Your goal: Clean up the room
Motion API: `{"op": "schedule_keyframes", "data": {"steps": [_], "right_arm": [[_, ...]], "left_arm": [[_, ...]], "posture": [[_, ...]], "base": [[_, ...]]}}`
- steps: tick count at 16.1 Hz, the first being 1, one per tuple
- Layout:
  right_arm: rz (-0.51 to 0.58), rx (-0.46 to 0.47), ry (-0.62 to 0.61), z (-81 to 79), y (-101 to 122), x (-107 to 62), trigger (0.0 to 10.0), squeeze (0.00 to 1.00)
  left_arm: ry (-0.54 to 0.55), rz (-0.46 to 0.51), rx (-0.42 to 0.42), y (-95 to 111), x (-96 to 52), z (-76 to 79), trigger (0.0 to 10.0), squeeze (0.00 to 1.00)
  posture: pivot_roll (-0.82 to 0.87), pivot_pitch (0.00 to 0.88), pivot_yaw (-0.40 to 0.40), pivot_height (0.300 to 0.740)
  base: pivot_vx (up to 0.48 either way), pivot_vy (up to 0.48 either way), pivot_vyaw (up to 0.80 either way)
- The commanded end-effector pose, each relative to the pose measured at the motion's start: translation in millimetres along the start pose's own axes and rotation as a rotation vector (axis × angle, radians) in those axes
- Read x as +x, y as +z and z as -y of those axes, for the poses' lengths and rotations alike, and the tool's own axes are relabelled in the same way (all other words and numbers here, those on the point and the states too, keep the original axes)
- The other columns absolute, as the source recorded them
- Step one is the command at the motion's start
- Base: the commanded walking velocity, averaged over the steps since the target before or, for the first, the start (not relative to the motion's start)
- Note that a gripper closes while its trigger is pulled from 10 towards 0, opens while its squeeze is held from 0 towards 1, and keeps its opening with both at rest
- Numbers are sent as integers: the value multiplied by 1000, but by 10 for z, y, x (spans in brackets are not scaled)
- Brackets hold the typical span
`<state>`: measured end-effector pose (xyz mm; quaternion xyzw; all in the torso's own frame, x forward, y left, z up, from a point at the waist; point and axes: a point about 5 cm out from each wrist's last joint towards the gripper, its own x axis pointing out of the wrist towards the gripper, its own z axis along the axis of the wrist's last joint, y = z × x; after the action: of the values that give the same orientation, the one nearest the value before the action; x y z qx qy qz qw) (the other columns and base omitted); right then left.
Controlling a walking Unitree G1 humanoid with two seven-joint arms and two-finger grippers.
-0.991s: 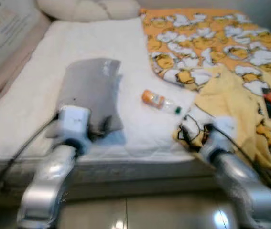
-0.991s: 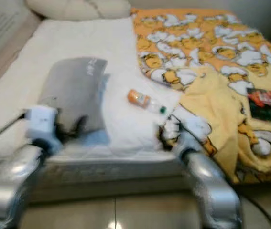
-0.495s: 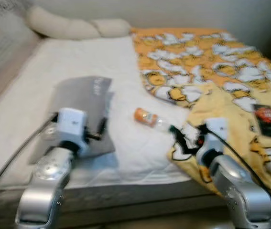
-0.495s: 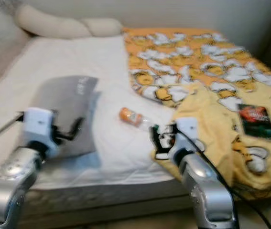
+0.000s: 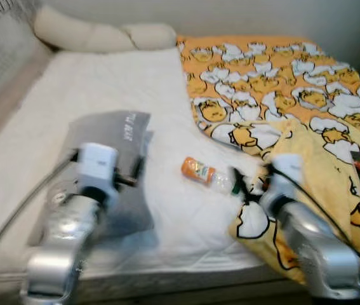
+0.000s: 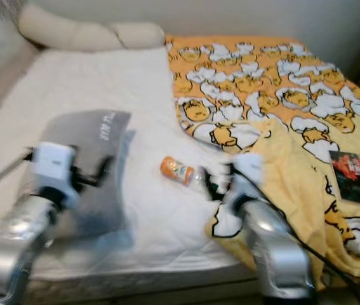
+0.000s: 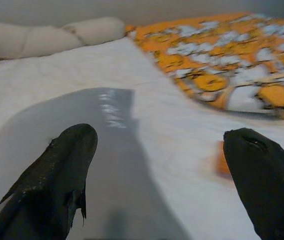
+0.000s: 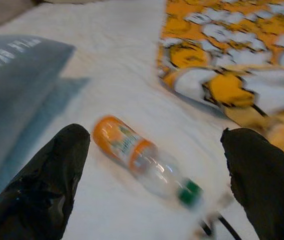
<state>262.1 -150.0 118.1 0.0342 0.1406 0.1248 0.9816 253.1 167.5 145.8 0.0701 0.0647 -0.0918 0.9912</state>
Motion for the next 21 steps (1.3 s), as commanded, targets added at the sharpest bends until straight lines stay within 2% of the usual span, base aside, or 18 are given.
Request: {"op": "schedule_keyframes", "data": {"steps": [1,2,4,5,9,10,12,16,17,21], "right_arm": [[-15,-55,-28,119,-13,-30,10000,0],[-25,-87,-19,115,-20,-23,10000,0],[-17,-88,-8,122,-14,-12,10000,0],[-14,-50,-30,190,-1,2,10000,0],[-52,-103,-6,329,-3,74,10000,0],[-75,-120,7,364,-25,115,10000,1000],[-175,-197,84,447,-116,258,10000,1000],[-257,-254,123,599,-177,494,10000,1000],[-293,-278,129,653,-188,621,10000,1000],[-325,-289,188,584,-208,781,10000,1000]], "left_arm": [[-25,21,-1,44,14,61,10000,0],[-23,21,1,45,14,55,10000,0],[-26,28,-5,55,9,38,10000,0],[-38,23,-9,58,-3,36,10000,0],[-72,9,6,52,-27,59,10000,0],[-88,6,13,55,-33,68,10000,0],[-157,-10,57,68,-62,88,10000,0],[-306,-66,122,72,-138,107,10000,0],[-400,-110,141,74,-211,121,10000,0],[-494,-173,162,108,-387,76,10000,0]], "posture": [[26,0,-8,740],[27,0,-8,740],[31,0,-7,740],[36,0,-7,740],[42,0,-1,740],[45,0,4,740],[55,0,18,740],[97,0,46,740],[117,0,53,740],[181,0,64,740]], "base": [[409,0,0],[405,0,419],[180,0,800],[0,0,0],[0,0,0],[0,0,0],[0,0,0],[0,0,0],[0,0,0],[0,0,0]]}}
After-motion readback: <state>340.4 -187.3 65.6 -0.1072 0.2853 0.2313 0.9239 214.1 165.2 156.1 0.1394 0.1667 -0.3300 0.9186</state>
